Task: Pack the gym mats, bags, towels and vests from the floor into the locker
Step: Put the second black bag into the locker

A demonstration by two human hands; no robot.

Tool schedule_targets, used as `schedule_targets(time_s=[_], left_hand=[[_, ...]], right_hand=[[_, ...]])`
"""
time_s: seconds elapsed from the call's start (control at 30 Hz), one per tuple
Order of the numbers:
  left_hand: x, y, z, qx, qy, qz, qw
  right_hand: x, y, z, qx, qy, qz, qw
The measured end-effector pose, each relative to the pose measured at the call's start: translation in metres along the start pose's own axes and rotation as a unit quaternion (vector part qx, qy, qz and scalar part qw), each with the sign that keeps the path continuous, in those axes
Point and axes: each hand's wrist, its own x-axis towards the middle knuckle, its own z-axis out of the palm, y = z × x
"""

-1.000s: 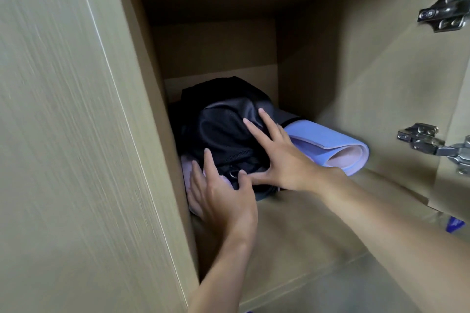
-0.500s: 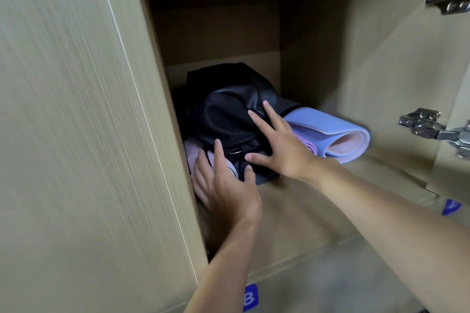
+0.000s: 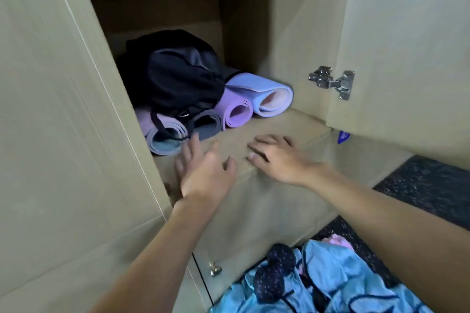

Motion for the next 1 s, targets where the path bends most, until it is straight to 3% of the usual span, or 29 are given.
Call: schedule_targets(time_s=[0.13,0.27,0.4,0.53,0.63,0.83,1.0], left_hand=[[-0.013,0.006,-0.009,0.048,-0.098,0.036,0.993],[-0.038,0.029,-0.015,0.009,-0.117,0.135,0.984],[-0.092,0.064,0.004,-0.062,-0.109,0.280,0.952],[-0.156,0.083,0.040,-0.076,-0.218,0.343,0.911],[-0.212,0.086,0.073,-0.062,-0.329,0.366,0.868],[-0.321,0.084,0.131,-0.051,-0.461,0.398,0.791],[-0.387,0.092,0.159,-0.061,-0.525,0.369,0.765]], right_hand=[[-0.049,0.006,-0.006,-0.016,-0.025,0.011,1.000],[-0.102,0.007,-0.007,-0.016,-0.042,0.044,0.998],[-0.169,0.011,0.008,0.013,-0.061,0.114,0.992],[-0.263,0.028,0.034,0.032,-0.096,0.205,0.973],[-0.340,0.039,0.057,0.041,-0.117,0.290,0.949],[-0.487,0.046,0.107,0.056,-0.134,0.445,0.884],[-0.567,0.040,0.133,0.037,-0.088,0.529,0.843]])
